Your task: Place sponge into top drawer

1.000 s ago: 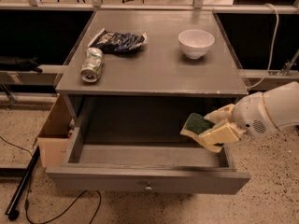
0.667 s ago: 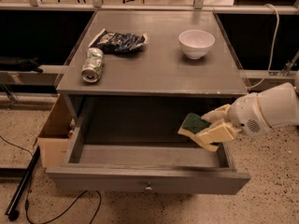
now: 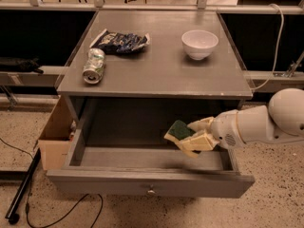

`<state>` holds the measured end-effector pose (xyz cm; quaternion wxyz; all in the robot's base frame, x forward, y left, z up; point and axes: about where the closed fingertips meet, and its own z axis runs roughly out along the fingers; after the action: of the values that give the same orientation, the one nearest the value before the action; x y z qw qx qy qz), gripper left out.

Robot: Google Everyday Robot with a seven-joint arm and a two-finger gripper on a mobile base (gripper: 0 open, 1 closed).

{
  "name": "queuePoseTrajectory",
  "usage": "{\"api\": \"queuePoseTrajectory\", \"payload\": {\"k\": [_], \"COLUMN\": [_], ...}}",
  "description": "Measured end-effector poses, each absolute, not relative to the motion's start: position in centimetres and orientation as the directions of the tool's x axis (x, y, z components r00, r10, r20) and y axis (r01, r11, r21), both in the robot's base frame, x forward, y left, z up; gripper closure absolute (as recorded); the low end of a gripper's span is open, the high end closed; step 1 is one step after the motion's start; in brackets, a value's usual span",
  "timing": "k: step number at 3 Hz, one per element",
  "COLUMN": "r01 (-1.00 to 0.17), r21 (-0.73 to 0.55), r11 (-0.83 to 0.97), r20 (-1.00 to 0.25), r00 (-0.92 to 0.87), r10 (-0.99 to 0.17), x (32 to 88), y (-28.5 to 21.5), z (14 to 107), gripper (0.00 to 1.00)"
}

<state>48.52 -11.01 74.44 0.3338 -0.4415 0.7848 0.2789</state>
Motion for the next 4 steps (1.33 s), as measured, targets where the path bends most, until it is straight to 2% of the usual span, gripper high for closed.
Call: {"api": "queuePoseTrajectory", "payload": {"k": [4], "r01": [-0.842], "r21": [0.181], "r11": [0.509], "r20": [-0.719], "r00": [-0.466], "r10": [-0.516], "x": [50.9], "y": [-11.1], "z": [68.0], "gripper": [1.00]}}
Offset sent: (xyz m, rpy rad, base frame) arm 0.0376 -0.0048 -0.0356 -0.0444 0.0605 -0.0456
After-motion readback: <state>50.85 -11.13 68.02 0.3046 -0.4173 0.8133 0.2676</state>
